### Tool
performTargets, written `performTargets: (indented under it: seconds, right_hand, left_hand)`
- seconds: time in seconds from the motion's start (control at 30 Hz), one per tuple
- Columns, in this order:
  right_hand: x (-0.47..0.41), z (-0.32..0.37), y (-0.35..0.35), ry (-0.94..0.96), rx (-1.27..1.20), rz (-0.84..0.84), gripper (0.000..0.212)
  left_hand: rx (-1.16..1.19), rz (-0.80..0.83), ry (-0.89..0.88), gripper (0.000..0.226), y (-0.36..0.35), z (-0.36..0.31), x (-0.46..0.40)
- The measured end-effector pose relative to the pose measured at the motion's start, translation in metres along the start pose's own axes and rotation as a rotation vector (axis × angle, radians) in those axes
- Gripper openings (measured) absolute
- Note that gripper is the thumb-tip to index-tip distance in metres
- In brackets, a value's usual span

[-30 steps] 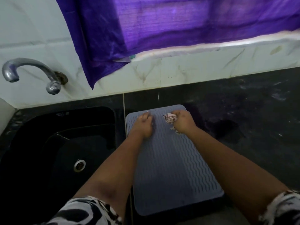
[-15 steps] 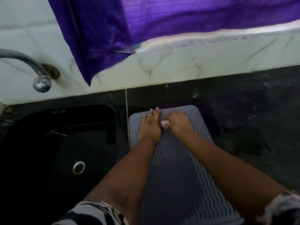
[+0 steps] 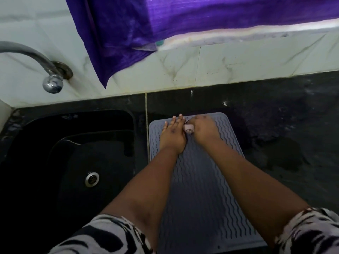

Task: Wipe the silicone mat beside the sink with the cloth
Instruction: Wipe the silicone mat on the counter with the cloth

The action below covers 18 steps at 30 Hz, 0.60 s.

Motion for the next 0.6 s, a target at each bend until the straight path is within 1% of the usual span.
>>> performTargets:
  seconds: [0.07, 0.13, 0.23, 0.27, 0.33, 0.37, 0.43, 0.47, 0.5, 0.53, 0.57, 0.6]
  right_hand:
    - [0.021, -0.001, -0.012, 0.021, 0.015, -0.111, 0.033]
    - [0.052, -0.001, -0.016, 0.06, 0.004, -0.137, 0.033]
    - [0.112, 0.003, -0.027, 0.097, 0.018, -0.053, 0.033]
    - [0.135, 0.007, -0.031, 0.109, 0.023, -0.056, 0.031]
    - [0.168, 0.015, -0.034, 0.11, 0.035, 0.004, 0.028]
    - [0.174, 0.017, -0.029, 0.106, 0.029, 0.061, 0.024]
    - [0.164, 0.015, -0.009, 0.05, -0.101, 0.09, 0.012]
    - [0.154, 0.014, 0.004, 0.02, -0.188, 0.024, 0.007]
    - [0.141, 0.012, 0.015, 0.01, -0.237, -0.082, 0.008]
    - [0.127, 0.011, 0.021, 0.02, -0.236, -0.17, 0.009]
    - [0.114, 0.01, 0.022, 0.036, -0.208, -0.199, 0.009]
    - [0.104, 0.009, 0.018, 0.052, -0.157, -0.186, 0.009]
  left_hand:
    - [-0.026, 0.011, -0.012, 0.053, -0.002, 0.0, -0.001]
    - [-0.036, 0.004, -0.008, 0.051, -0.002, -0.002, -0.003]
    - [-0.044, -0.003, 0.008, 0.051, -0.002, -0.004, 0.0]
    - [-0.053, -0.002, 0.014, 0.051, -0.003, -0.004, 0.001]
    - [-0.084, -0.003, 0.011, 0.052, -0.003, -0.004, 0.0]
    - [-0.102, 0.007, 0.011, 0.052, -0.003, -0.004, -0.001]
    - [-0.094, 0.039, 0.002, 0.053, 0.001, -0.009, 0.004]
    - [-0.038, 0.063, 0.001, 0.053, 0.004, -0.011, 0.005]
    - [0.062, 0.088, 0.023, 0.055, 0.011, -0.012, 0.006]
    - [0.168, 0.095, 0.051, 0.056, 0.019, -0.011, 0.004]
    - [0.225, 0.071, 0.06, 0.056, 0.027, -0.01, 0.002]
    - [0.21, 0.053, 0.051, 0.054, 0.035, -0.011, 0.001]
Point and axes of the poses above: each hand's wrist, its own x-axis away from the middle knuckle, its own y-axis out of the back of the hand, z = x × y, the point moved 1 cm from there along -x, towards the middle knuckle, and after that the axes turned 10 degrees about y, right-handed, at the moved point
